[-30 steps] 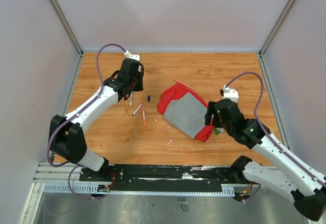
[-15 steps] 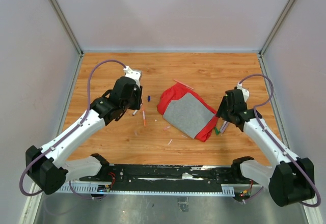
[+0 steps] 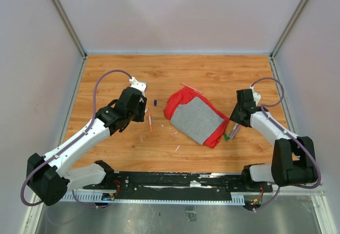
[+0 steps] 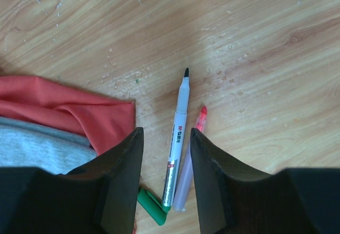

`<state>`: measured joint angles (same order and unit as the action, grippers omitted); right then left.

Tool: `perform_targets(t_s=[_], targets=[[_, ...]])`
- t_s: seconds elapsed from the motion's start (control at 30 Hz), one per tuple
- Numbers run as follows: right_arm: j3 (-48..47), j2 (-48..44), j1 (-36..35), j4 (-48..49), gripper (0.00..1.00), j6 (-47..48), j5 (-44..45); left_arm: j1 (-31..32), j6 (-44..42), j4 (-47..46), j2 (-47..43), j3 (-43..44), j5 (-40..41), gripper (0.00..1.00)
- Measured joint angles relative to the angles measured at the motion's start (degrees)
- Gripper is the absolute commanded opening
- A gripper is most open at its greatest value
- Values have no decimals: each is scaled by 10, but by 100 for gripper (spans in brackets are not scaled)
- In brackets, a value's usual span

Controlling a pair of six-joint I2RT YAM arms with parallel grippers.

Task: Insert the pens into the pen caps
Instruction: Pick up the pen from the center of the board.

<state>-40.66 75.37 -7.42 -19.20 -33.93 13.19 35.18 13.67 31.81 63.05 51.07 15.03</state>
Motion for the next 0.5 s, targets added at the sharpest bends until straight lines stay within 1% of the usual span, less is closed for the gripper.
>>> perform_targets(t_s=[0.23, 0.5], targets=[[-11, 36, 1, 10, 37, 8, -12, 0, -3, 0, 0, 0, -5, 33], [-17, 56, 1, 14, 35, 12, -12, 0, -4, -2, 0, 0, -9, 33]])
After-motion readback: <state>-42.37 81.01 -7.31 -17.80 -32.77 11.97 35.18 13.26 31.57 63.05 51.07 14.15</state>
